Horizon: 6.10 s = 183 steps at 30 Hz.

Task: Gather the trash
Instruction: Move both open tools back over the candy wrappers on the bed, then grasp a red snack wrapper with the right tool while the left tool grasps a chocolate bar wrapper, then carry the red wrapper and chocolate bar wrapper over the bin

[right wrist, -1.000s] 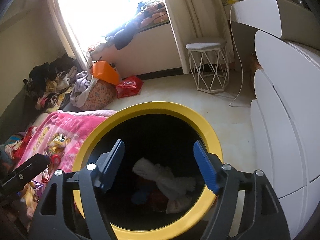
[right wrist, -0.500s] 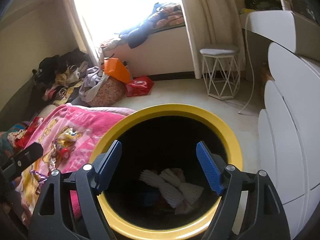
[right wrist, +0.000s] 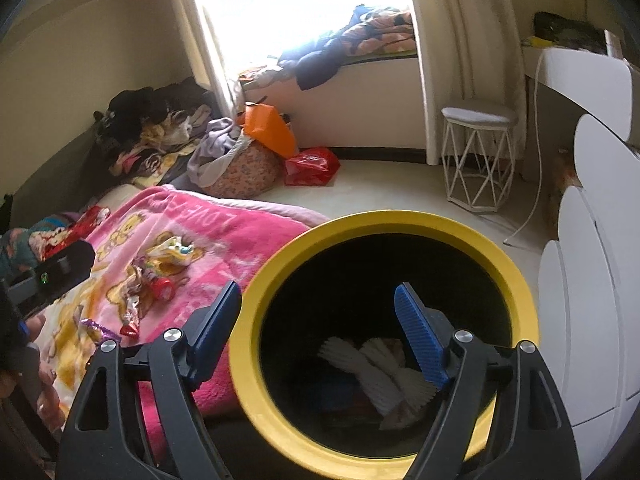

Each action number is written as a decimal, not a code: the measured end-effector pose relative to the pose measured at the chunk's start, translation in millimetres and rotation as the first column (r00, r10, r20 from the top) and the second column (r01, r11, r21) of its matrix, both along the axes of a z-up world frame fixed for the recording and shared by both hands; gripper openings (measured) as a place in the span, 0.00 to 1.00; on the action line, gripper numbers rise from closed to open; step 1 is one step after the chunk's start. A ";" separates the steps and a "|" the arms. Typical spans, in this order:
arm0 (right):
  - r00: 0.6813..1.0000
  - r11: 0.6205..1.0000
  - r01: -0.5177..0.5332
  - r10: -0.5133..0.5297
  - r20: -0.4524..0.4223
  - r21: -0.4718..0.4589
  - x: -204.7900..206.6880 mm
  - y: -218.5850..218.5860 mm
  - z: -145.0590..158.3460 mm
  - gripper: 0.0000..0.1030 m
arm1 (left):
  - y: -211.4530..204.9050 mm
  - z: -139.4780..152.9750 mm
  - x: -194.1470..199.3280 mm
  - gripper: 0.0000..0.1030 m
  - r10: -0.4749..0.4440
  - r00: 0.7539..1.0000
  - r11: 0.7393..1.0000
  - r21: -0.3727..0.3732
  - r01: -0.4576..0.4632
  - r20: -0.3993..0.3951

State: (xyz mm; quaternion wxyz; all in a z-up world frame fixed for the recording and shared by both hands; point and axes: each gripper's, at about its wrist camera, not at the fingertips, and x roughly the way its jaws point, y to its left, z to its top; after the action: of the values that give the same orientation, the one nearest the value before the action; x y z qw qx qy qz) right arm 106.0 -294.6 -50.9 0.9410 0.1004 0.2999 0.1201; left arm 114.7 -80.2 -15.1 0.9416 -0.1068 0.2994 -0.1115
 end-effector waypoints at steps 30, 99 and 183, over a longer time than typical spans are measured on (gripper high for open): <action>0.975 0.972 -0.220 0.223 0.024 -0.087 5.9 100.7 13.8 0.81 | 95.1 -1.1 -16.0 0.89 0.197 0.980 0.980 -0.036 -0.196 0.004; 0.820 0.841 -0.541 0.531 -0.214 0.012 44.4 205.8 -52.6 0.16 | 180.3 -73.0 -45.3 0.12 0.207 0.931 0.961 -0.114 -0.251 -0.299; 0.992 0.987 -0.127 0.124 0.039 0.095 14.1 8.3 16.5 0.15 | 7.4 0.4 -8.0 0.12 -0.115 0.990 0.990 -0.095 0.108 -0.076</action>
State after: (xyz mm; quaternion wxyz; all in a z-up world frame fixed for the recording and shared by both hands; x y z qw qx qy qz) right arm 120.0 -286.3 -34.3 0.9304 0.1252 0.2837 0.1953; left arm 106.8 -72.8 -14.7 0.9150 -0.1369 0.3377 -0.1730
